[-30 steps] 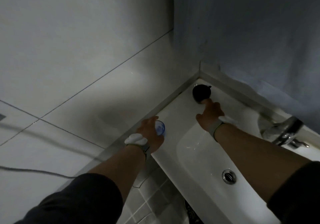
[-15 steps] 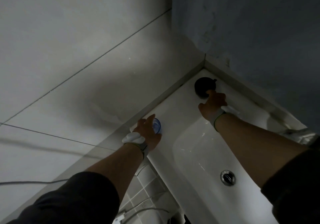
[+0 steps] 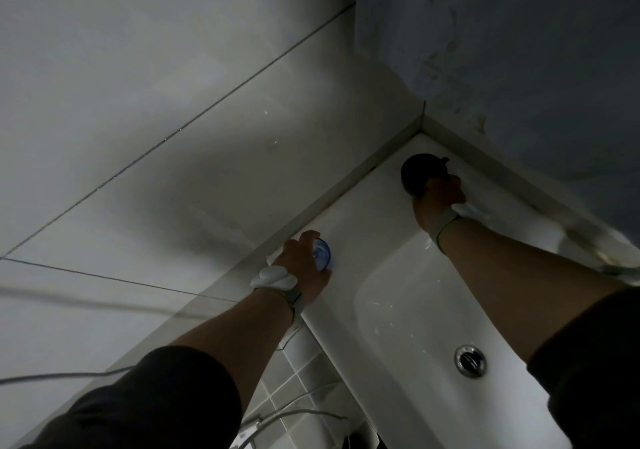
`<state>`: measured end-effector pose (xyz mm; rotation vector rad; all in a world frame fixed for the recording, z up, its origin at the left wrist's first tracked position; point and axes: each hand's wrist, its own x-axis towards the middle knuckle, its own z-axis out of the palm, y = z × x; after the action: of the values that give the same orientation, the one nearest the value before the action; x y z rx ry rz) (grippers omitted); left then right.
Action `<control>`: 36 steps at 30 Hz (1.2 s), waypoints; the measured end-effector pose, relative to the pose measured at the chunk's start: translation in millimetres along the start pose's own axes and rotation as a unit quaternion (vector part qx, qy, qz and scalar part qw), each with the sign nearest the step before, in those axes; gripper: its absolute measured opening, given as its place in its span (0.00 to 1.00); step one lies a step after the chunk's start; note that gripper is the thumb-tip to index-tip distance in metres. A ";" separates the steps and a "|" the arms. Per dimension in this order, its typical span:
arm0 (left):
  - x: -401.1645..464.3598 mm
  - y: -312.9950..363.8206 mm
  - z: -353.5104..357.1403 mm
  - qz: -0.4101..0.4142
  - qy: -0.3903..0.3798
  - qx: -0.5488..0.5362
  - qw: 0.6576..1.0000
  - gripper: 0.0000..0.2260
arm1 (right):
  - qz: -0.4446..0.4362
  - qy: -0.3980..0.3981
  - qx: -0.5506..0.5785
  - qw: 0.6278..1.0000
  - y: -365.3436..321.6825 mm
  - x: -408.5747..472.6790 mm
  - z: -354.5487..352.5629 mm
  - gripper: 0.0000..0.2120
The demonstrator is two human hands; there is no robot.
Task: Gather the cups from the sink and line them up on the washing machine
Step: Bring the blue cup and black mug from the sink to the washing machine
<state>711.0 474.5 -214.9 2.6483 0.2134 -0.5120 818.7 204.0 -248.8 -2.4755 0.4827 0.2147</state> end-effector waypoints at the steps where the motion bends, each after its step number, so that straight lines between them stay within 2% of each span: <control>1: -0.3 0.0 -0.9 0.003 -0.001 0.007 1.000 0.30 | -0.006 -0.001 -0.005 1.000 -0.1 -0.5 -1.2 0.15; 4: -4.0 -1.2 -3.2 0.004 -0.004 0.023 1.000 0.32 | -0.012 -0.002 0.002 1.000 -1.0 -4.2 -3.4 0.19; 7: -13.3 -2.1 -7.4 0.000 -0.006 0.046 0.999 0.33 | -0.009 -0.044 0.003 0.999 -6.8 -18.5 -7.4 0.31; 12: -29.1 -3.8 -16.2 0.015 -0.015 0.021 1.000 0.33 | -0.065 -0.041 0.009 0.997 -10.8 -52.3 -7.0 0.23; 16: -45.5 -1.3 -18.2 0.040 0.034 0.047 0.998 0.30 | -0.078 -0.045 0.026 0.996 -12.1 -86.7 -0.6 0.24; 20: -61.8 1.1 -20.7 0.046 0.023 0.053 0.997 0.30 | -0.097 -0.053 0.054 0.992 -5.3 -126.7 2.3 0.24; 25: -86.5 -13.5 -22.2 0.094 -0.008 0.031 0.995 0.37 | -0.116 -0.039 0.018 0.992 0.4 -184.0 2.9 0.12; 29: -129.8 -17.8 -27.6 0.128 -0.026 0.051 0.990 0.39 | -0.092 0.004 0.021 0.996 11.4 -253.4 3.3 0.12; 31: -143.4 -18.8 -30.1 0.142 -0.046 0.050 0.988 0.41 | -0.077 0.010 0.057 0.995 16.3 -274.1 2.2 0.12; 33: -170.4 -25.2 -33.5 0.169 -0.067 0.060 0.982 0.40 | -0.086 0.013 0.046 0.995 25.8 -309.0 -1.1 0.12; 36: -206.1 -29.3 -28.8 0.208 -0.059 0.088 0.972 0.36 | -0.067 0.030 0.018 0.997 43.0 -354.7 -7.2 0.14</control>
<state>524.0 499.6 -122.4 2.7095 -0.4343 -0.5610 475.7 270.5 -173.6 -2.4730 0.3398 0.0780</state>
